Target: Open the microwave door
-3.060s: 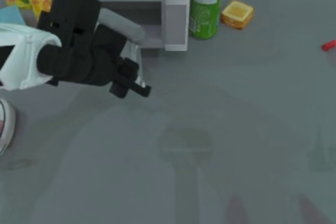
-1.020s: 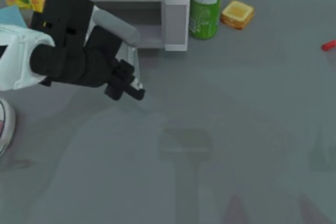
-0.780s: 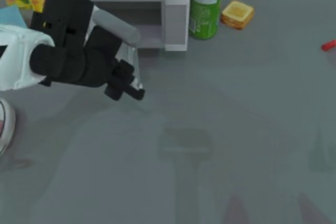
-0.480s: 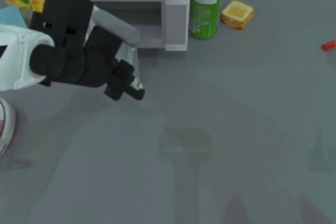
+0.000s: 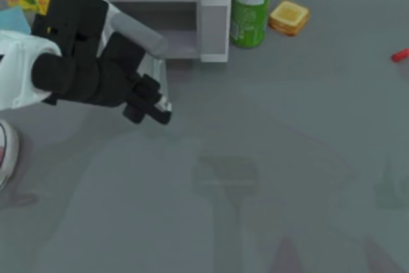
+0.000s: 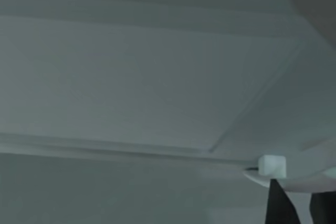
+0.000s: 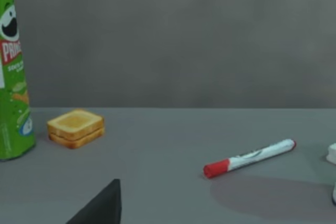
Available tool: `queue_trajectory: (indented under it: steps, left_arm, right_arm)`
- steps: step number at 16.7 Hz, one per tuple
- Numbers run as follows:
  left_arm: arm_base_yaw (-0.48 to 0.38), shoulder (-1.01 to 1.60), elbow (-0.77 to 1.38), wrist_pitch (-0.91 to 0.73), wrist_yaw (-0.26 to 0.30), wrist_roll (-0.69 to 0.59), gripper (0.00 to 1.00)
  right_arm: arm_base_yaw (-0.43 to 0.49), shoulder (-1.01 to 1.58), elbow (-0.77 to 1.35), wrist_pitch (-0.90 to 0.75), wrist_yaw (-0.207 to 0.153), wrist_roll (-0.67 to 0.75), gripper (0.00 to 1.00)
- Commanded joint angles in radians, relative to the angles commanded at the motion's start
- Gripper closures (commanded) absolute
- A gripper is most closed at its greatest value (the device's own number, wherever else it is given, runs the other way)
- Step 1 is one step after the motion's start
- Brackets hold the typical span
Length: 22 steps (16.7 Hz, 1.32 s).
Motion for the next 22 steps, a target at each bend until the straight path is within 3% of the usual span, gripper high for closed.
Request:
queue_trajectory:
  steps: [22]
  left_arm:
    - [0.009,-0.001,-0.004,-0.006,0.009,0.016,1.00]
  right_arm:
    - [0.000,0.000,0.000,0.000,0.000,0.000,0.00]
